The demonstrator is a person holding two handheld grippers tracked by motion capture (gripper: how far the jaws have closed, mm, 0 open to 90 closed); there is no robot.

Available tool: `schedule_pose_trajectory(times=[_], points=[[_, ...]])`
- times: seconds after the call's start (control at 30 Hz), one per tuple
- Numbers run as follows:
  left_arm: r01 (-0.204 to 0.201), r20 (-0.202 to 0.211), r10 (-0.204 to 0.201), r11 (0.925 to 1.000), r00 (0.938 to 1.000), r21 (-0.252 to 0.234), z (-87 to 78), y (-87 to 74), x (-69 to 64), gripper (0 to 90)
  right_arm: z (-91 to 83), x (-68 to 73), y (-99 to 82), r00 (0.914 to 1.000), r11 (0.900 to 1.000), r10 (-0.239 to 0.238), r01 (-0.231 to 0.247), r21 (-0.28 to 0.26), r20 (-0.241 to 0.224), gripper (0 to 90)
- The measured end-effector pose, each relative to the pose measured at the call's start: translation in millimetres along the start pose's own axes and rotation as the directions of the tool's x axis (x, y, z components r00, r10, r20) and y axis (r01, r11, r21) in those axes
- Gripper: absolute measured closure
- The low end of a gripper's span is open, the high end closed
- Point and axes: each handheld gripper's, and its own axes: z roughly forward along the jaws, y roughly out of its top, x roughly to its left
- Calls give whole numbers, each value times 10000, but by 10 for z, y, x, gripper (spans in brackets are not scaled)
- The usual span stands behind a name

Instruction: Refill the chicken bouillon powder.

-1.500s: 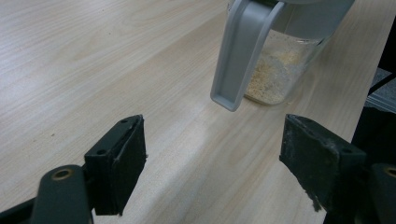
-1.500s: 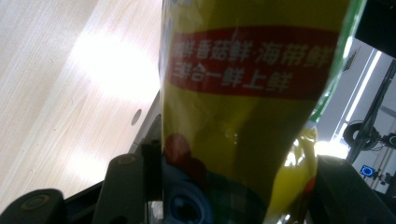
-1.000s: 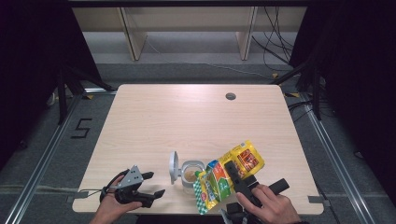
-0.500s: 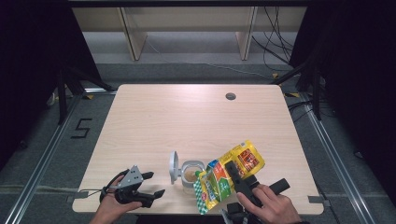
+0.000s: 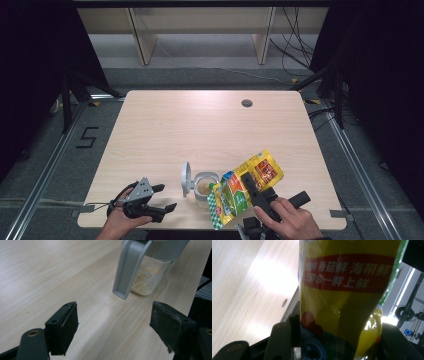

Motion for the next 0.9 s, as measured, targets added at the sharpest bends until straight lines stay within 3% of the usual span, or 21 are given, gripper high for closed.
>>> schedule_pose_trajectory(times=[0.1, 0.13, 0.3, 0.37, 0.4, 0.9], points=[[-209, 44, 209, 9998, 9998, -44, -1, 4, 12, 219, 2, 0, 3, 10000, 10000, -48, 48, -11, 16, 534], [59, 36, -59, 10000, 10000, -32, 2, -2, -4, 219, 2, -1, 3, 10000, 10000, -49, 49, -33, 5, 535], [-434, -2, 434, 9990, 9991, 141, -7, 4, 32, 219, -1, 0, 5, 10000, 10000, 6, -6, -57, 4, 535], [-400, -14, 400, 9991, 9992, 112, -6, 5, 30, 219, 1, -1, 4, 10000, 10000, -13, 13, -60, -8, 536], [-172, 48, 173, 9998, 9998, -89, 3, 1, 13, 219, 2, 0, 4, 10000, 10000, -43, 43, -65, -15, 536], [-235, 91, 235, 9997, 9997, -6, -7, 5, 22, 219, -8, 2, -6, 10000, 10000, 21, -21, -1, 54, 536]])
